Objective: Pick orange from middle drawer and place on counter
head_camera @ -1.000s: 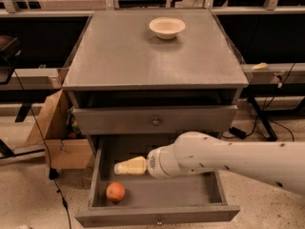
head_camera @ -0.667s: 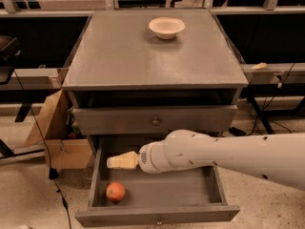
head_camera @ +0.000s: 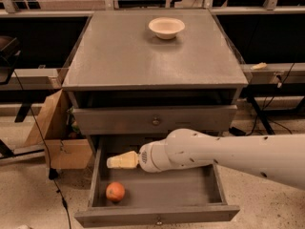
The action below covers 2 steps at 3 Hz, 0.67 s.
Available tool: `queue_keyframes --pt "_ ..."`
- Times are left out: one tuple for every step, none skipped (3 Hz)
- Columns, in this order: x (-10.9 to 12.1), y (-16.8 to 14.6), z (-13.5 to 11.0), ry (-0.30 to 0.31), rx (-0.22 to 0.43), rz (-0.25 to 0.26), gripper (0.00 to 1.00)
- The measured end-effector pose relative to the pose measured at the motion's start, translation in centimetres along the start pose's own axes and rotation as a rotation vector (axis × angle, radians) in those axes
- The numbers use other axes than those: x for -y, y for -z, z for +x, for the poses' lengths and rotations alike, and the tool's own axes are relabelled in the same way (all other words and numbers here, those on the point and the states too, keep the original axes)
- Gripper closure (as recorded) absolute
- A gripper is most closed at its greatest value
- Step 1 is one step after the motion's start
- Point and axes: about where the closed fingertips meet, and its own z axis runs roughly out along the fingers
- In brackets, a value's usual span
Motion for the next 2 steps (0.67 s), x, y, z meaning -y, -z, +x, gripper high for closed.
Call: queue_keyframes --pt "-0.1 -2.3 -1.4 0.1 -0.004 -0.112 0.0" --pt "-1.1 -5.7 -2.2 0.278 -0.031 -0.222 0.0"
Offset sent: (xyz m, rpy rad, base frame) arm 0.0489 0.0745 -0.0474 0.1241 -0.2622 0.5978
